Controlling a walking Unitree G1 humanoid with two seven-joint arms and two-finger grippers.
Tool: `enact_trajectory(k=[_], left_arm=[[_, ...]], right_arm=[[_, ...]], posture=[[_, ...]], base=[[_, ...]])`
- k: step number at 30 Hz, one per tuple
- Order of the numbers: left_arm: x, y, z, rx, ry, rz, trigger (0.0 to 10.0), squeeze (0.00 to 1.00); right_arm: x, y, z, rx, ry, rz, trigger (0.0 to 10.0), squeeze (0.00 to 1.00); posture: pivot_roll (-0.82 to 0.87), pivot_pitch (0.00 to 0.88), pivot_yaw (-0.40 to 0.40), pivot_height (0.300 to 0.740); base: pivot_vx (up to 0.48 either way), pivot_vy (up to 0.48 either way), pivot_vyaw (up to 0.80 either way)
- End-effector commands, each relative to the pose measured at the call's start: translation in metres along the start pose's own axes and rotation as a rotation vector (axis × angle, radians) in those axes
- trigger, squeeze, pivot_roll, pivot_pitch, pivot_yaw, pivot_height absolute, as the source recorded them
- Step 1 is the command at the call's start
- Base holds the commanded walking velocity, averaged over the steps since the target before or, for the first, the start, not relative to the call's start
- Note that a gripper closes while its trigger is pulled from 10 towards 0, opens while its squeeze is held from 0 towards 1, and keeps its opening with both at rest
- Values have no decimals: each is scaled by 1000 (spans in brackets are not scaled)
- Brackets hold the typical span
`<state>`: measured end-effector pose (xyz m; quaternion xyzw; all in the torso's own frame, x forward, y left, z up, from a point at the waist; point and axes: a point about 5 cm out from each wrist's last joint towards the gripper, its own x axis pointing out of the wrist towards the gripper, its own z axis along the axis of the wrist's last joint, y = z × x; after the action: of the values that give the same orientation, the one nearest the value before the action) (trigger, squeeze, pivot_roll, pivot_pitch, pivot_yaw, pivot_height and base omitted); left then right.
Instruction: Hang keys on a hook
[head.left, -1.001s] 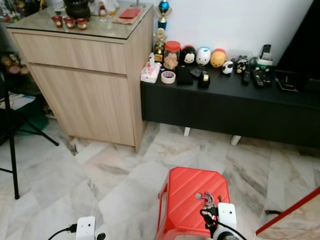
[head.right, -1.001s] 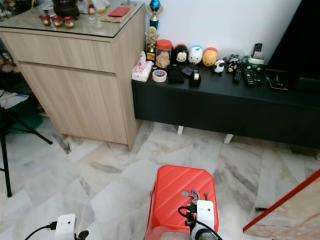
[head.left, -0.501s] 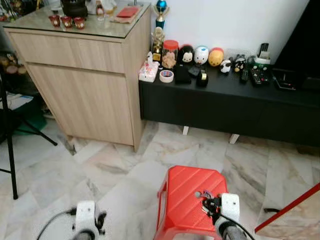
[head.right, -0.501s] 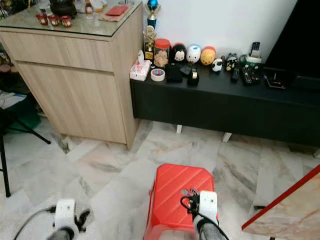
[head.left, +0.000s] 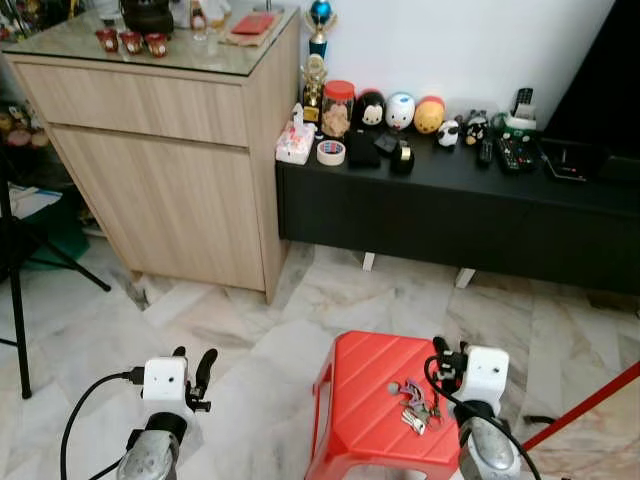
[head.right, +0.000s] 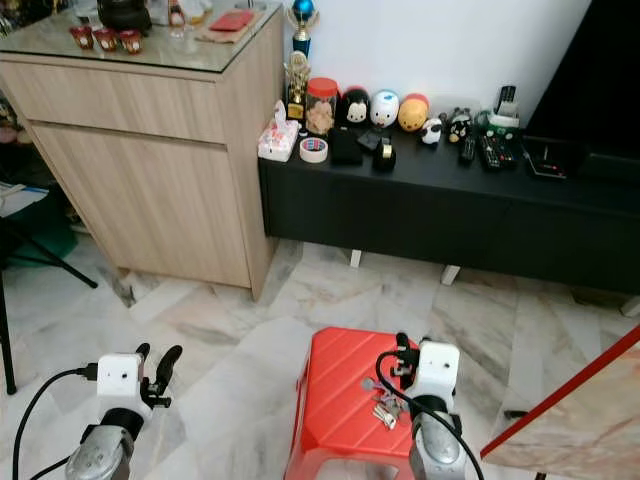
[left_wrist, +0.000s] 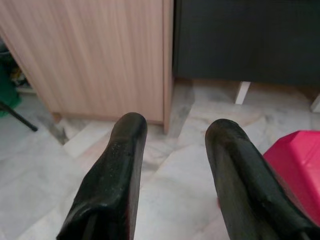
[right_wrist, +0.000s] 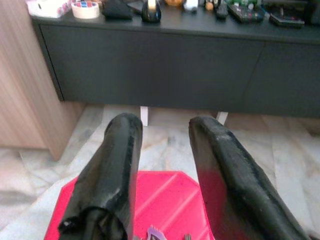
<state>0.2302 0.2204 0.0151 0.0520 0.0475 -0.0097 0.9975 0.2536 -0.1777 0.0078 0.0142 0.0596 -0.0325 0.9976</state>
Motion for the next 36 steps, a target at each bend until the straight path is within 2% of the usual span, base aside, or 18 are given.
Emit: enact_trajectory(k=[1, 5, 9, 10, 12, 14, 17, 23, 36], left_arm=[[1, -6, 3, -18, -9, -24, 10000, 0], [4, -13, 6, -57, -18, -1, 10000, 0], [11, -20, 25, -95, -77, 3, 10000, 0], [11, -23, 33, -99, -105, -23, 10000, 0], [10, -24, 37, -93, -117, -37, 10000, 0], [9, -22, 44, -125, -135, -23, 10000, 0], [9, -22, 46, -139, -138, -19, 10000, 0], [5, -30, 50, -129, -112, -83, 10000, 0], [9, -27, 52, -123, -88, -62, 10000, 0]], right_arm=[[-4, 1, 6, -26, -42, 33, 10000, 0], [-9, 6, 5, -23, -46, 39, 10000, 0], [-7, 9, 8, 17, -47, -12, 10000, 0], [-7, 11, 11, 24, -57, -15, 10000, 0], [-8, 12, 13, 22, -64, -14, 10000, 0], [-11, 14, 17, 20, -84, -1, 10000, 0], [-15, 16, 19, 3, -95, 22, 10000, 0], [-14, 13, 22, -9, -86, 23, 10000, 0], [-10, 22, 20, 18, -50, 20, 10000, 0]], posture=[[47, 18, -96, 740], [39, 12, -97, 740], [47, 5, -98, 740], [46, 0, -92, 740], [47, 0, -92, 740], [54, 0, -92, 740], [55, 0, -92, 740], [51, 0, -94, 740], [58, 7, -96, 740]], base=[[0, 0, 0], [0, 0, 0], [0, 0, 0], [0, 0, 0], [0, 0, 0], [0, 0, 0], [0, 0, 0], [0, 0, 0], [0, 0, 0]])
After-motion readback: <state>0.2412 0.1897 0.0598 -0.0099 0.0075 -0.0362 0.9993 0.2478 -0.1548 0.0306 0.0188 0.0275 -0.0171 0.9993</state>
